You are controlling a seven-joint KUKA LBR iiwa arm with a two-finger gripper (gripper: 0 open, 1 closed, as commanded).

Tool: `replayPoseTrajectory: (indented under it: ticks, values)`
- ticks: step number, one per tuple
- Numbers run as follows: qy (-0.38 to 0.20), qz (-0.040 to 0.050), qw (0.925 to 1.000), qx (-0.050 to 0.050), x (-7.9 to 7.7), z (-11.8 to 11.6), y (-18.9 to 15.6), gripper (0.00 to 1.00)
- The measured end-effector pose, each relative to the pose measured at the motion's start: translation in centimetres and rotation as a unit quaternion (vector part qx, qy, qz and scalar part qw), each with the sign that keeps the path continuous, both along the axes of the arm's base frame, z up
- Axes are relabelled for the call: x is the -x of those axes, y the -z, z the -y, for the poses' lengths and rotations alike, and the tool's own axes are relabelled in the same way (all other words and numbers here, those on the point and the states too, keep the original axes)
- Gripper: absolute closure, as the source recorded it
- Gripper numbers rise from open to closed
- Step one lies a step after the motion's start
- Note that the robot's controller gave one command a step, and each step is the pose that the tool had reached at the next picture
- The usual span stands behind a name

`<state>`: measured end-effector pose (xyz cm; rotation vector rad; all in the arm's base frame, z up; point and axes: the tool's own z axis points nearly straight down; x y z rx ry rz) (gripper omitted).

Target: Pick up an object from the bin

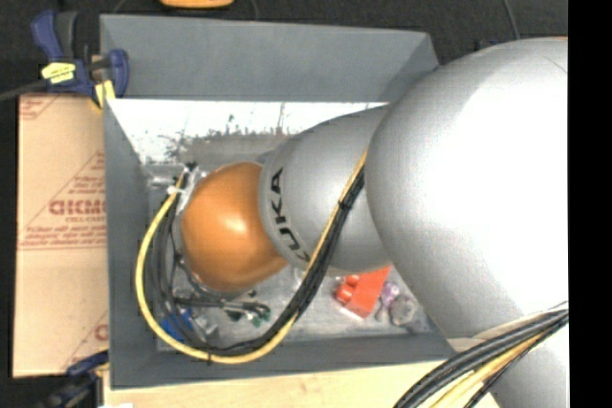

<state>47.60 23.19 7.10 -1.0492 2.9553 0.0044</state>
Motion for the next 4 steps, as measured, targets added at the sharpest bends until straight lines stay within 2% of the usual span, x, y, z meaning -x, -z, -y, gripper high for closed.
replayPoseTrajectory:
  ticks: [1,2,3,4]
  values:
    - [-0.009,0.004,1.0,0.0,-3.4,-0.6,-16.1,1.0]
    - [-0.008,-0.0008,1.0,0.001,-3.2,-0.5,-15.7,0.0]
    - [-0.017,-0.0047,0.9998,0.003,-2.8,-0.2,-7.0,0.0]
    - [-0.068,-0.002,0.9977,0.003,-5.2,3.4,-3.9,0.0]
